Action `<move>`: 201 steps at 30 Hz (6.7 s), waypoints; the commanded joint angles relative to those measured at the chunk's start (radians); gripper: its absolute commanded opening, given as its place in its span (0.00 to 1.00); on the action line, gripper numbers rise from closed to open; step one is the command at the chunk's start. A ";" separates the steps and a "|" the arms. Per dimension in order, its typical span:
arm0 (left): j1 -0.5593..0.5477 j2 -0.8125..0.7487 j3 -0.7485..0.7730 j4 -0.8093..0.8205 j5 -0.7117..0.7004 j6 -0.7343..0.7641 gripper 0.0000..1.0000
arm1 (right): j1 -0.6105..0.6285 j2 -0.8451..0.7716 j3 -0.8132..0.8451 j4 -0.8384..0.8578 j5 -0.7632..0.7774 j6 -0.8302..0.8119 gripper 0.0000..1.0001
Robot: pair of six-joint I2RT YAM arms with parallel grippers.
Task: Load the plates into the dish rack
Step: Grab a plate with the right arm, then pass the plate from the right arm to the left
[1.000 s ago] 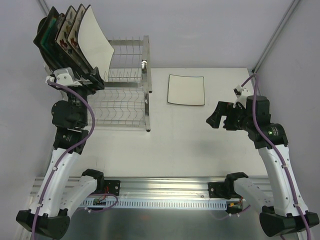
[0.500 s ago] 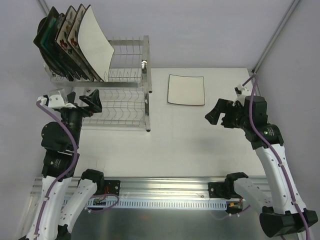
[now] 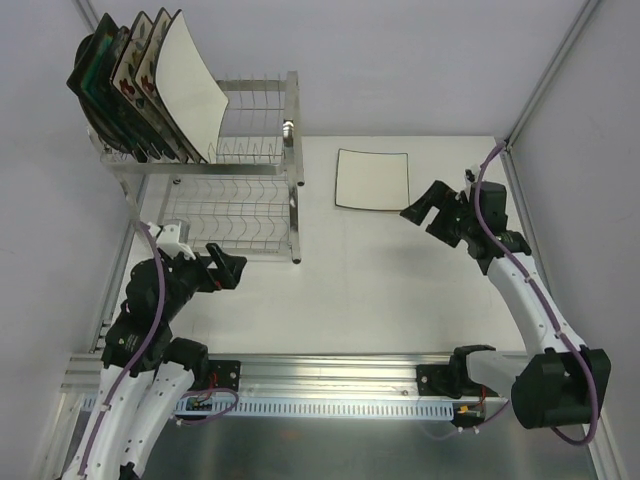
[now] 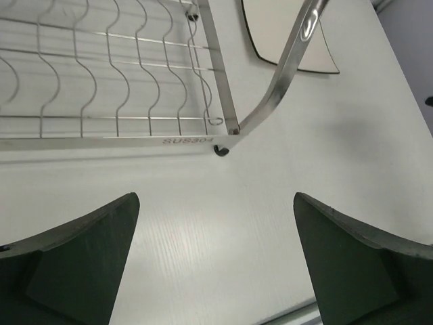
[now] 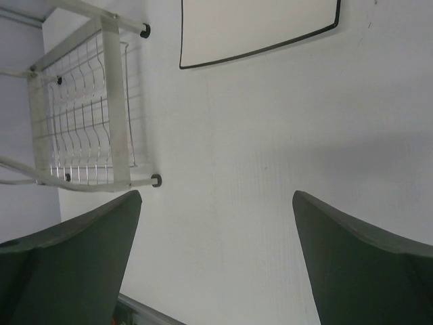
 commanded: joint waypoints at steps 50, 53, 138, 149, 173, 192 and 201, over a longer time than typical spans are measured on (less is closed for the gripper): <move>-0.057 -0.084 -0.139 -0.070 -0.084 -0.059 0.99 | -0.109 1.019 0.207 0.799 -0.182 0.448 0.78; -0.057 -0.083 -0.139 -0.070 -0.082 -0.059 0.99 | -0.106 1.042 0.218 0.799 -0.199 0.445 0.72; -0.295 0.505 0.196 0.518 0.177 -0.541 0.99 | -0.264 -0.455 -0.155 0.258 -0.443 0.511 0.01; -0.335 0.699 0.371 0.571 0.194 -0.526 0.99 | -0.214 -0.518 -0.093 0.305 -0.518 0.563 0.01; -0.347 0.841 0.434 0.654 0.344 -0.570 0.76 | -0.140 -0.558 -0.018 0.301 -0.551 0.588 0.01; -0.370 0.821 0.370 0.757 0.389 -0.650 0.66 | -0.134 -0.544 0.019 0.344 -0.574 0.619 0.01; -0.387 0.801 0.367 0.771 0.404 -0.651 0.58 | -0.134 -0.545 0.019 0.345 -0.574 0.619 0.01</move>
